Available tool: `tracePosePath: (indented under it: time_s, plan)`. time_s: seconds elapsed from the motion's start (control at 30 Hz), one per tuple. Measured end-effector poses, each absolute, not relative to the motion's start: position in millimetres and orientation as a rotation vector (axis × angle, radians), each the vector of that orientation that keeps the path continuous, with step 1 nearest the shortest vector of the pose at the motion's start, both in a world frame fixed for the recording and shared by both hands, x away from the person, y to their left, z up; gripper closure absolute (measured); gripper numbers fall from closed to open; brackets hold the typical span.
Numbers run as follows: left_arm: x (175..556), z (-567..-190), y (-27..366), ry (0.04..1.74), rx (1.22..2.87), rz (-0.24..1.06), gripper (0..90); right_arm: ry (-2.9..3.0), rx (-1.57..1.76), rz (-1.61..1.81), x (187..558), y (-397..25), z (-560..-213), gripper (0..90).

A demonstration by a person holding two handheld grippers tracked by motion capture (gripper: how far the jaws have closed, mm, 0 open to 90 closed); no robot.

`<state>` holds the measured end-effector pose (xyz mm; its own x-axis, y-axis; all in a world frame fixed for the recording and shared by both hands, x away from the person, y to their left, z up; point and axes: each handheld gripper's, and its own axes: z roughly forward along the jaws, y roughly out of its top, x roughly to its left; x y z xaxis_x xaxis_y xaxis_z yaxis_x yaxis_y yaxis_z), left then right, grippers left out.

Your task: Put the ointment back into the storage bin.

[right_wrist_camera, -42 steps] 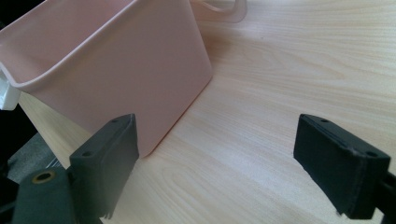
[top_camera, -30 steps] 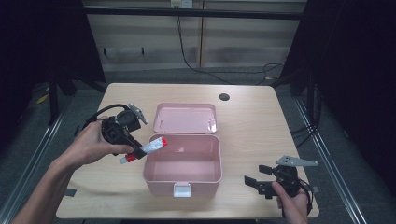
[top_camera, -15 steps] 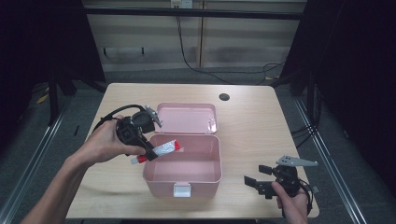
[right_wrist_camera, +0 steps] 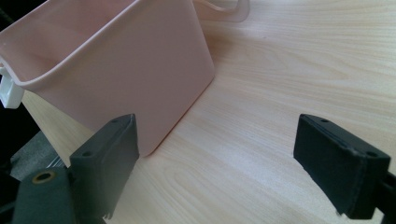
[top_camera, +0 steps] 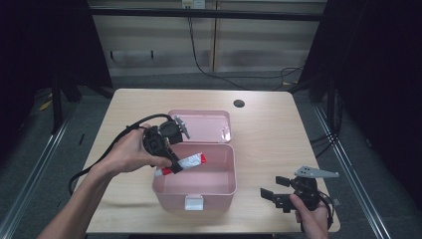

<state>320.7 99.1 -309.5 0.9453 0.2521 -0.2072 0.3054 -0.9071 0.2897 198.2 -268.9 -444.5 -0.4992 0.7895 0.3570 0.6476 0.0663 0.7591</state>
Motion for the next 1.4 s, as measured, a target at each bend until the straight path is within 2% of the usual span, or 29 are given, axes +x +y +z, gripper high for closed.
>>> tracePosePath:
  time_s: [0.83,1.4]
  plan:
    - [318,-338,67,0.297,2.842,-0.283,70.5,2.181,1.485,1.420,199,-269,-445,13.7]
    - [317,-367,49,0.197,2.889,-0.389,70.4,2.200,1.484,1.416,199,-269,-446,13.7]
